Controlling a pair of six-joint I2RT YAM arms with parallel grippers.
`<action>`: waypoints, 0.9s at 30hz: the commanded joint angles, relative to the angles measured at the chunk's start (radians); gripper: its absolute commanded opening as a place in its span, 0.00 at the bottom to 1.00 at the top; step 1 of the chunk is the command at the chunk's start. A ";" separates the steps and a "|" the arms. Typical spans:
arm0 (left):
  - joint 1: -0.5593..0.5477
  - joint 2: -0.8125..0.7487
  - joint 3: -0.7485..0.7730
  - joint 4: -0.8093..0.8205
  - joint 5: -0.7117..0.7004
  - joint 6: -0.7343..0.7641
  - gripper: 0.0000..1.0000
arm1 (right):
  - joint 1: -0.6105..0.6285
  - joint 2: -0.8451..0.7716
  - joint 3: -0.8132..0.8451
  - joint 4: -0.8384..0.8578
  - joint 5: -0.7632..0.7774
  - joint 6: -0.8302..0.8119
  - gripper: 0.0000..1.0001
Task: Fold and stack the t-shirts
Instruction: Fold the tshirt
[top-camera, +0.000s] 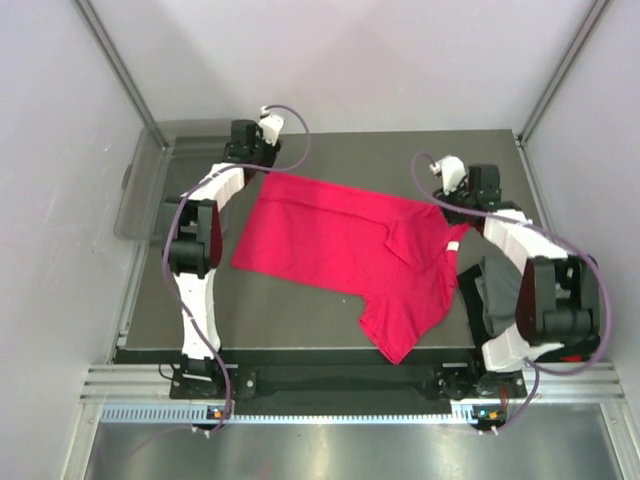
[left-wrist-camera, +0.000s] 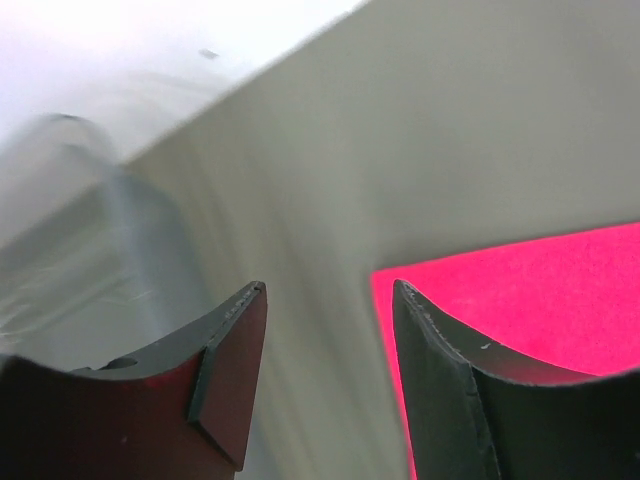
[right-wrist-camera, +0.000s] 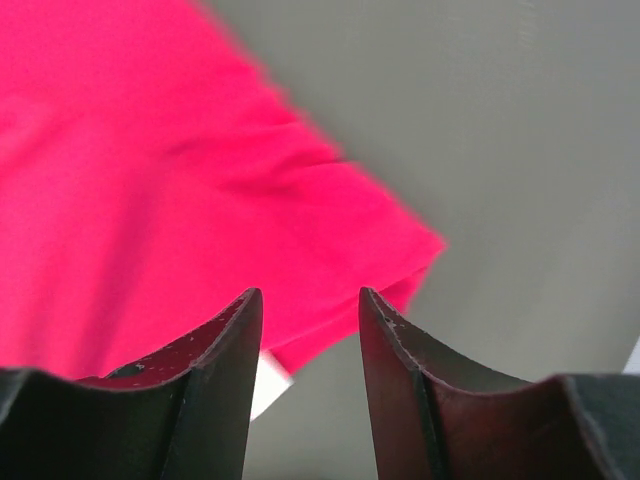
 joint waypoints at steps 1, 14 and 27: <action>-0.002 0.069 0.117 -0.111 0.038 -0.062 0.59 | -0.067 0.102 0.138 0.070 0.006 0.056 0.44; 0.000 0.252 0.332 -0.219 0.036 -0.117 0.64 | -0.179 0.380 0.371 -0.065 -0.029 0.074 0.54; 0.000 0.256 0.326 -0.220 0.025 -0.131 0.64 | -0.228 0.498 0.454 -0.234 -0.118 0.077 0.43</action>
